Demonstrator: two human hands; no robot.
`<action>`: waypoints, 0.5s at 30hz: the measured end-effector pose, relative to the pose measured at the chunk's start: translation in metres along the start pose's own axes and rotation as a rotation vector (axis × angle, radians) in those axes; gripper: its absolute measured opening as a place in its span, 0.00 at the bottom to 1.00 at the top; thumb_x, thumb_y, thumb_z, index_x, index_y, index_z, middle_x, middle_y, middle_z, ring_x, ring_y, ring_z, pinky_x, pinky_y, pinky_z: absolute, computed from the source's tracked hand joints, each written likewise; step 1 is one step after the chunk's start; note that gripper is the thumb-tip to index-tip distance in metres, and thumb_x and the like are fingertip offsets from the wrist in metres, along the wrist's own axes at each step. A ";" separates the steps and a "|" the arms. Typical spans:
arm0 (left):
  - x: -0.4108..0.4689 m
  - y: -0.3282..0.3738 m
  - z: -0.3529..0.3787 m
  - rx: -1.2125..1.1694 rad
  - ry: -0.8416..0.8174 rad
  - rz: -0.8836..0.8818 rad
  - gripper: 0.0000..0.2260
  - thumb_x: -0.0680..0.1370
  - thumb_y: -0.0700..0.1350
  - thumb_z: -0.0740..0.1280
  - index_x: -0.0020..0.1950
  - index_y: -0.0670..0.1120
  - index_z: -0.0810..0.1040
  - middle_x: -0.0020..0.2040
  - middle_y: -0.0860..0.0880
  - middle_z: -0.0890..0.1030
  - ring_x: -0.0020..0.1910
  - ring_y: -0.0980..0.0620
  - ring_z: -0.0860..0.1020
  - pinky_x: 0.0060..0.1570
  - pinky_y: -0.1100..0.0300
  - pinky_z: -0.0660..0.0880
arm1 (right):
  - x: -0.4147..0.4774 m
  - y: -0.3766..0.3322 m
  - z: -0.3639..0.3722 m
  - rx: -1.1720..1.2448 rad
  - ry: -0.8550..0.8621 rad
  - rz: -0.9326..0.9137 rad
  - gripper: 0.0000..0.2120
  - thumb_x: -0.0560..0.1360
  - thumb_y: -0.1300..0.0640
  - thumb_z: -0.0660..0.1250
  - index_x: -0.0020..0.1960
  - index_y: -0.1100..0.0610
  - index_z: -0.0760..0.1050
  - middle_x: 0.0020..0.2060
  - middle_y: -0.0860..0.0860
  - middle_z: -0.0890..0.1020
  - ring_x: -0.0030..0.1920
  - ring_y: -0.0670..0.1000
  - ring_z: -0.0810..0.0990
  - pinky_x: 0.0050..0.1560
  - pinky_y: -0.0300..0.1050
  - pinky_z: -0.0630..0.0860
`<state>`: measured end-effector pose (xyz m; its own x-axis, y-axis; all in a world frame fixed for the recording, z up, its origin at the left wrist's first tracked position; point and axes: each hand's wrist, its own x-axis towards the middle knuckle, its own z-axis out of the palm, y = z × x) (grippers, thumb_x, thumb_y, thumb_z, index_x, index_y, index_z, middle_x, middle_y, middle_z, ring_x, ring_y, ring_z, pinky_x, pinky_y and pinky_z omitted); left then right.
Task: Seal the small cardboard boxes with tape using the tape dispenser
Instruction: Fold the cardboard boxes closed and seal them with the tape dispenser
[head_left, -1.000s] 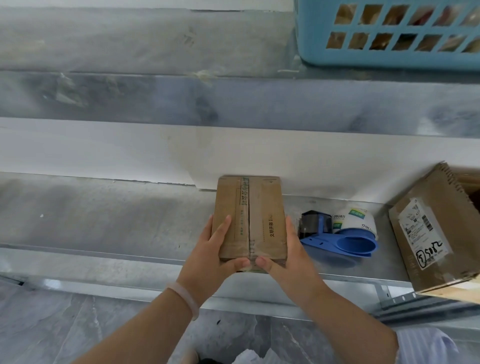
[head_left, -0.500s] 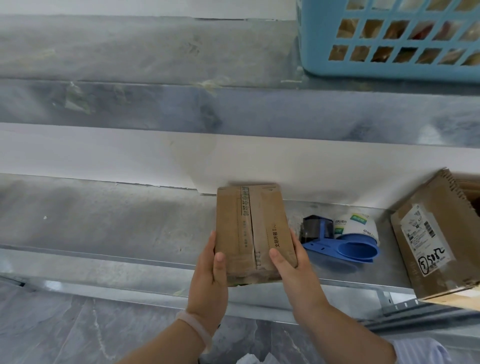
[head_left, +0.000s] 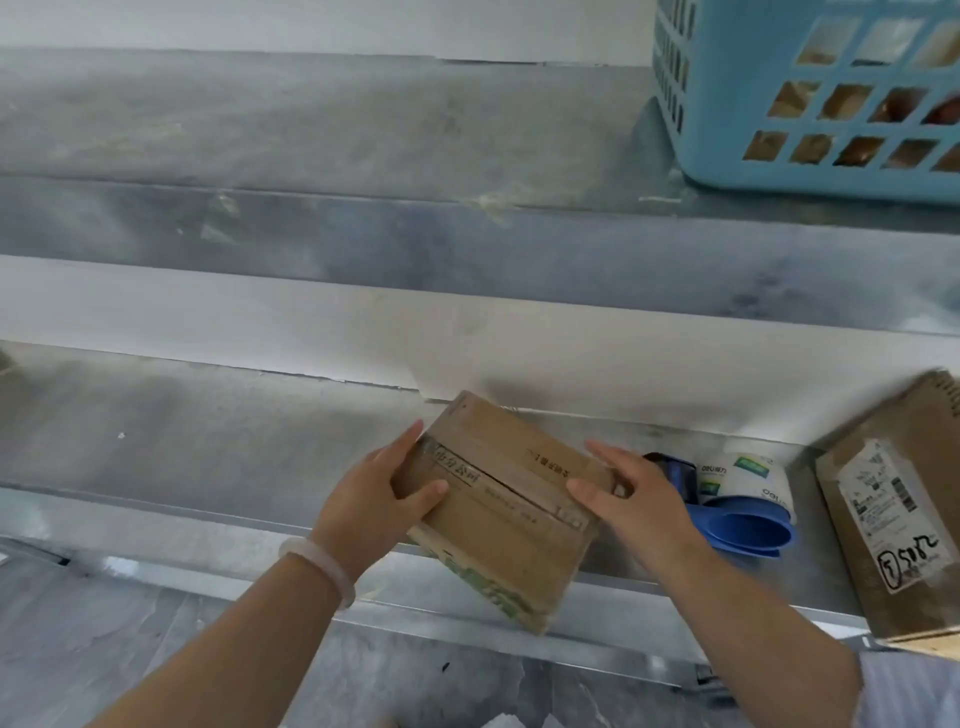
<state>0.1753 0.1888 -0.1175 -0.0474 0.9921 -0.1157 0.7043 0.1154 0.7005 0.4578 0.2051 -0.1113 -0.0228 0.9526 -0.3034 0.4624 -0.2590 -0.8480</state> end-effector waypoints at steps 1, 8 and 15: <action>-0.001 0.002 -0.002 0.041 0.008 -0.020 0.33 0.74 0.59 0.69 0.76 0.61 0.58 0.62 0.54 0.72 0.55 0.54 0.74 0.56 0.57 0.74 | -0.001 -0.003 0.004 -0.020 0.107 0.002 0.32 0.71 0.45 0.73 0.72 0.42 0.65 0.70 0.48 0.68 0.69 0.48 0.68 0.71 0.50 0.65; -0.001 -0.001 0.009 0.015 -0.067 0.065 0.40 0.75 0.55 0.69 0.78 0.59 0.46 0.70 0.58 0.60 0.68 0.56 0.63 0.67 0.61 0.65 | -0.018 0.001 0.043 -0.230 -0.017 -0.083 0.38 0.80 0.43 0.57 0.78 0.45 0.33 0.73 0.35 0.30 0.74 0.38 0.36 0.71 0.41 0.41; 0.008 0.004 0.016 -0.223 -0.107 -0.033 0.33 0.79 0.52 0.65 0.79 0.56 0.49 0.69 0.54 0.68 0.64 0.54 0.70 0.64 0.58 0.69 | -0.002 -0.007 0.033 -0.446 -0.070 -0.078 0.37 0.81 0.42 0.53 0.77 0.47 0.30 0.73 0.40 0.28 0.77 0.45 0.37 0.74 0.45 0.44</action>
<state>0.1894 0.1963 -0.1265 0.0157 0.9784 -0.2061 0.5294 0.1668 0.8319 0.4252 0.1995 -0.1192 -0.1257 0.9494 -0.2879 0.7931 -0.0781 -0.6040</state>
